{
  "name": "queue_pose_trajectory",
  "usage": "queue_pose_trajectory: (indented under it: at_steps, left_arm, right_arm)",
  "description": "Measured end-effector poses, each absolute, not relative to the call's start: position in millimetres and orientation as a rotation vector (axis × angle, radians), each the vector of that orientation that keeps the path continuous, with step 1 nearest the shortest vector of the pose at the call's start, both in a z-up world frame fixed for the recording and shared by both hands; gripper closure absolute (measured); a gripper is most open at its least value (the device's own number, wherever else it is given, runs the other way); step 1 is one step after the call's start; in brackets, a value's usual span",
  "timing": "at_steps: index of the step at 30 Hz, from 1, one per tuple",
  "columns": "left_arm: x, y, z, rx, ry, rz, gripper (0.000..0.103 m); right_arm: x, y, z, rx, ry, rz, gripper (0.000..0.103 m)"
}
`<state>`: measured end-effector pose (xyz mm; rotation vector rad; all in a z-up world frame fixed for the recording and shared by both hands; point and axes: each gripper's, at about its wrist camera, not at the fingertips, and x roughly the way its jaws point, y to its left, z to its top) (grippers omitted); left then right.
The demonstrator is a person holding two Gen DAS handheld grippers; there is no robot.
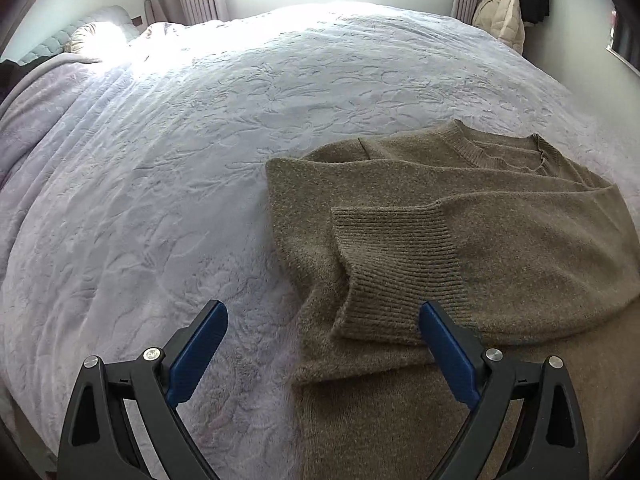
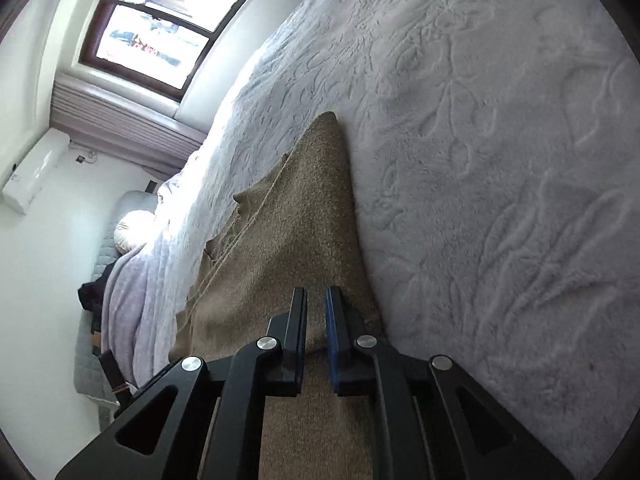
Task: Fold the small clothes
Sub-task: 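Grasp the sweater side edge with the right tool and fold it inward, then release the right tool and move both tools to the sweater hem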
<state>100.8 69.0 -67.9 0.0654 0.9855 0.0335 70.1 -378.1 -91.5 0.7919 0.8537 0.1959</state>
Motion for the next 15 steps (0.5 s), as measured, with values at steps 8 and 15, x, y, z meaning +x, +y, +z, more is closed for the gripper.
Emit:
queue_pose_trajectory:
  at_steps: [8,15]
  left_arm:
    - [65.3,47.9,-57.0,0.111,0.962,0.017,0.006]
    - [36.2,42.1,-50.4,0.086,0.959,-0.014,0.006]
  right_arm:
    - [36.1,-363.7,-65.4,0.683,0.842,0.170,0.074]
    - [13.1,-345.1,-60.1,0.642,0.848,0.176,0.060]
